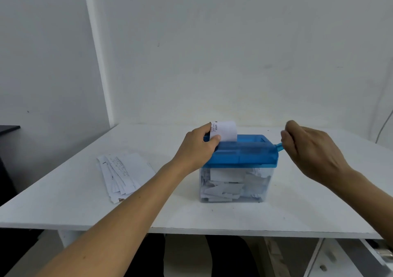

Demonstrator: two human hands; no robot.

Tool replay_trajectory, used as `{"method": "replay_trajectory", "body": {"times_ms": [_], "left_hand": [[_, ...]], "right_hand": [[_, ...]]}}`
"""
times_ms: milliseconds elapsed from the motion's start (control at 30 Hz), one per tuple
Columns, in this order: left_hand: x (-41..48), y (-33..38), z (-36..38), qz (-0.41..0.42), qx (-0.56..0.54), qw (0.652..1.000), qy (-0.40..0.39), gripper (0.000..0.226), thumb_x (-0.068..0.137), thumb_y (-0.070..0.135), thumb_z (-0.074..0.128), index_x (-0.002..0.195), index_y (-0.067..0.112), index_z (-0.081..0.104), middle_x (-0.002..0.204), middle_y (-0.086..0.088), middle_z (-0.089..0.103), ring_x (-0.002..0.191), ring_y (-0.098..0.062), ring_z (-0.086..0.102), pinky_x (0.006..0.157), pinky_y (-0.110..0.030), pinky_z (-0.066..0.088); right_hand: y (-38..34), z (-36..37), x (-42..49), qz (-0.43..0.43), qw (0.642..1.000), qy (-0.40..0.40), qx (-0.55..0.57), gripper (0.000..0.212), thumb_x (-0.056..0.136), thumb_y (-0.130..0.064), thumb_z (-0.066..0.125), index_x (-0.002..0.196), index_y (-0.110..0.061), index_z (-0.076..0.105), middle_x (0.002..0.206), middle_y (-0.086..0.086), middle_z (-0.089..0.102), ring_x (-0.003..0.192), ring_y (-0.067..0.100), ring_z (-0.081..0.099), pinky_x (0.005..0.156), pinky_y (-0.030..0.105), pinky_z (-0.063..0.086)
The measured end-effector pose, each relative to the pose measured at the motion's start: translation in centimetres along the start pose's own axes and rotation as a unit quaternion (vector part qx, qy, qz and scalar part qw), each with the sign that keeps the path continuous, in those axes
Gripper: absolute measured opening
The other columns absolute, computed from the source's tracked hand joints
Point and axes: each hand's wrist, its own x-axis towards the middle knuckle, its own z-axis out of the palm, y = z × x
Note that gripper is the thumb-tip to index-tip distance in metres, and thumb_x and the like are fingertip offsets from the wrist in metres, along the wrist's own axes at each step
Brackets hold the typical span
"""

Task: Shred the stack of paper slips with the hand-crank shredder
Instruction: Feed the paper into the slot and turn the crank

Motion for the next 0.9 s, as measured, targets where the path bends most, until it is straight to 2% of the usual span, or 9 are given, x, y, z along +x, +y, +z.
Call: {"method": "replay_trajectory", "body": {"times_ms": [67, 167, 300, 367, 433, 533, 633, 767, 900], "left_hand": [[0.0, 0.0, 0.0, 0.003, -0.002, 1.000, 0.004, 0.019, 0.103, 0.020, 0.051, 0.117, 0.017, 0.062, 0.112, 0.007, 0.068, 0.100, -0.019, 0.063, 0.085, -0.034, 0.054], [0.2, -0.3, 0.1, 0.005, 0.004, 1.000, 0.013, 0.011, 0.102, 0.021, 0.052, 0.104, 0.011, 0.056, 0.104, 0.002, 0.068, 0.096, -0.025, 0.062, 0.079, -0.043, 0.053], [0.5, -0.5, 0.3, 0.017, 0.004, 1.000, 0.014, 0.017, 0.101, 0.025, 0.056, 0.101, 0.009, 0.055, 0.101, -0.001, 0.069, 0.094, -0.025, 0.062, 0.082, -0.046, 0.053], [0.5, -0.7, 0.3, 0.014, -0.015, 1.000, 0.009, 0.019, 0.099, 0.031, 0.061, 0.106, 0.014, 0.061, 0.104, 0.007, 0.070, 0.097, -0.016, 0.065, 0.085, -0.039, 0.057], [0.3, -0.6, 0.4, 0.011, -0.037, 0.999, -0.005, 0.030, 0.092, 0.042, 0.069, 0.116, 0.025, 0.063, 0.111, 0.015, 0.069, 0.103, -0.006, 0.064, 0.087, -0.027, 0.056], [0.0, 0.2, 0.3, 0.012, -0.048, 0.998, -0.024, 0.047, 0.070, 0.059, 0.080, 0.109, 0.044, 0.058, 0.108, 0.023, 0.065, 0.096, 0.009, 0.060, 0.077, -0.009, 0.050], [-0.1, 0.4, 0.0, 0.010, -0.045, 0.998, -0.035, 0.061, 0.057, 0.064, 0.080, 0.110, 0.045, 0.056, 0.109, 0.024, 0.063, 0.097, 0.007, 0.060, 0.075, -0.008, 0.049], [-0.2, 0.3, 0.0, 0.020, -0.037, 0.998, -0.050, 0.074, 0.055, 0.068, 0.078, 0.119, 0.039, 0.055, 0.113, 0.021, 0.062, 0.102, 0.001, 0.059, 0.079, -0.016, 0.050], [0.1, 0.5, -0.2, 0.000, 0.036, 0.996, -0.078, 0.085, 0.055, 0.078, 0.071, 0.122, 0.028, 0.056, 0.112, 0.013, 0.062, 0.100, -0.013, 0.060, 0.073, -0.022, 0.053]], "right_hand": [[0.3, 0.1, 1.6, 0.028, 0.999, -0.023, 0.003, 0.033, 0.104, -0.028, 0.035, 0.074, -0.014, 0.033, 0.050, 0.001, 0.044, 0.041, 0.023, 0.040, 0.039, 0.032, 0.032], [1.0, 0.3, 4.0, 0.050, 0.995, -0.081, 0.004, 0.031, 0.102, -0.017, 0.036, 0.071, -0.013, 0.039, 0.059, 0.008, 0.053, 0.054, 0.036, 0.050, 0.051, 0.046, 0.045], [1.7, 0.8, 6.4, 0.072, 0.983, -0.168, 0.004, 0.030, 0.102, -0.009, 0.038, 0.073, -0.008, 0.048, 0.075, 0.005, 0.064, 0.068, 0.030, 0.057, 0.066, 0.048, 0.053], [2.1, 1.5, 7.7, 0.123, 0.965, -0.225, 0.050, 0.037, 0.104, -0.015, 0.036, 0.074, -0.004, 0.055, 0.078, 0.005, 0.065, 0.072, 0.025, 0.057, 0.071, 0.042, 0.051], [2.3, 2.1, 8.6, 0.180, 0.939, -0.278, 0.098, 0.043, 0.105, -0.021, 0.035, 0.071, -0.005, 0.057, 0.072, 0.005, 0.059, 0.064, 0.022, 0.052, 0.062, 0.034, 0.045], [2.6, 2.6, 9.4, 0.242, 0.895, -0.335, 0.165, 0.041, 0.105, -0.025, 0.034, 0.074, -0.006, 0.054, 0.064, 0.006, 0.044, 0.056, 0.019, 0.037, 0.055, 0.030, 0.041], [2.4, 3.6, 8.5, 0.284, 0.846, -0.412, 0.183, 0.032, 0.106, -0.030, 0.034, 0.088, -0.010, 0.052, 0.069, 0.004, 0.045, 0.058, 0.016, 0.040, 0.053, 0.026, 0.043], [2.6, 5.8, 4.9, 0.375, 0.766, -0.376, 0.364, 0.022, 0.106, -0.032, 0.043, 0.107, -0.013, 0.053, 0.099, 0.011, 0.058, 0.089, 0.023, 0.052, 0.075, 0.034, 0.050], [2.4, 5.3, 4.1, 0.385, 0.762, -0.347, 0.388, 0.023, 0.106, -0.029, 0.044, 0.104, -0.011, 0.057, 0.087, 0.008, 0.056, 0.078, 0.018, 0.049, 0.068, 0.027, 0.046]]}}
